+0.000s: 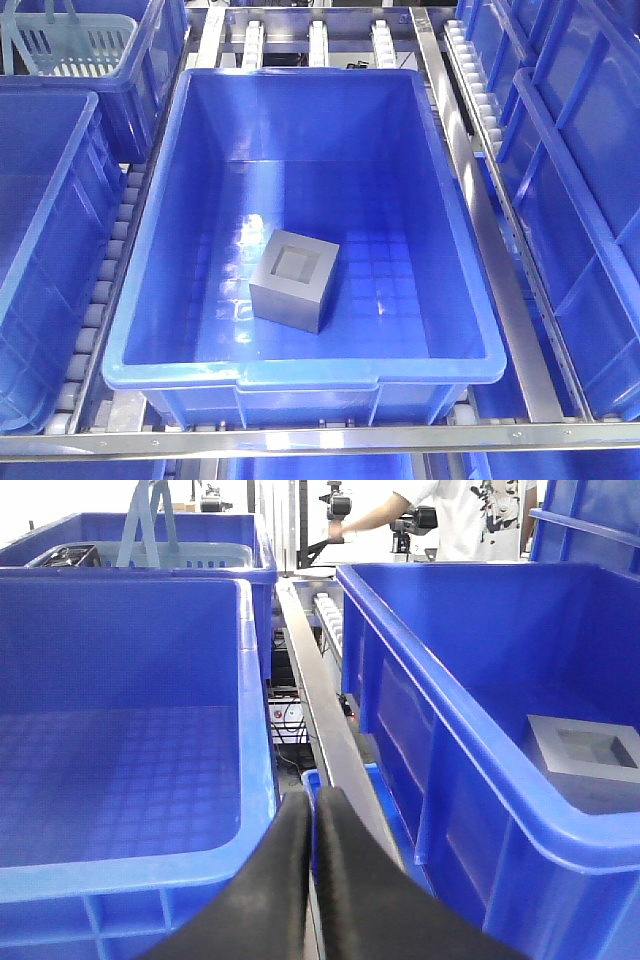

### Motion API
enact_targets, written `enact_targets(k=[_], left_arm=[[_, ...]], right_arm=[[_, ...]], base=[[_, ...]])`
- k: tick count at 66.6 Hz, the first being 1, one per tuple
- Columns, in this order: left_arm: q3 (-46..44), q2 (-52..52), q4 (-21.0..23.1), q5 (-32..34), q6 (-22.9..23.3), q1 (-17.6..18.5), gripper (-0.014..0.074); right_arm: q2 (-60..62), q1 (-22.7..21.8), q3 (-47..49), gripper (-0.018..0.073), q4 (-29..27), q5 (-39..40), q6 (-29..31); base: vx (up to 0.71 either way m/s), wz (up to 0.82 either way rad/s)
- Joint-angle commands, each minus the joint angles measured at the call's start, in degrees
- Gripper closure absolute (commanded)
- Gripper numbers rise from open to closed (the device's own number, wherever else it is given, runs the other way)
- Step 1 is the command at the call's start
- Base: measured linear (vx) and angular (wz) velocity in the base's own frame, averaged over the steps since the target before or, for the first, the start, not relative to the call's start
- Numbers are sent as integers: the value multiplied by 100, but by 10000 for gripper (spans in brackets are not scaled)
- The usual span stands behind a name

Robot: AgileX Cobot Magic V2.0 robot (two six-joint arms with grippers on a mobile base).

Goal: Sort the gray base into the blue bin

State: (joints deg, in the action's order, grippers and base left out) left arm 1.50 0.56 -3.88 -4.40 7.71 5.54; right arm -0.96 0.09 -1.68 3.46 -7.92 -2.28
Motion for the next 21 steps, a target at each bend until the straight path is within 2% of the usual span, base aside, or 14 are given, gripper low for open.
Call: enact_targets(k=[1, 21], left_arm=[[165, 97, 6, 381, 37, 46, 602], [165, 97, 6, 381, 37, 46, 602]], right_arm=[[-57, 13, -97, 568, 37, 444, 38], [-57, 13, -97, 568, 37, 444, 38]], base=[[0, 0], [0, 0]])
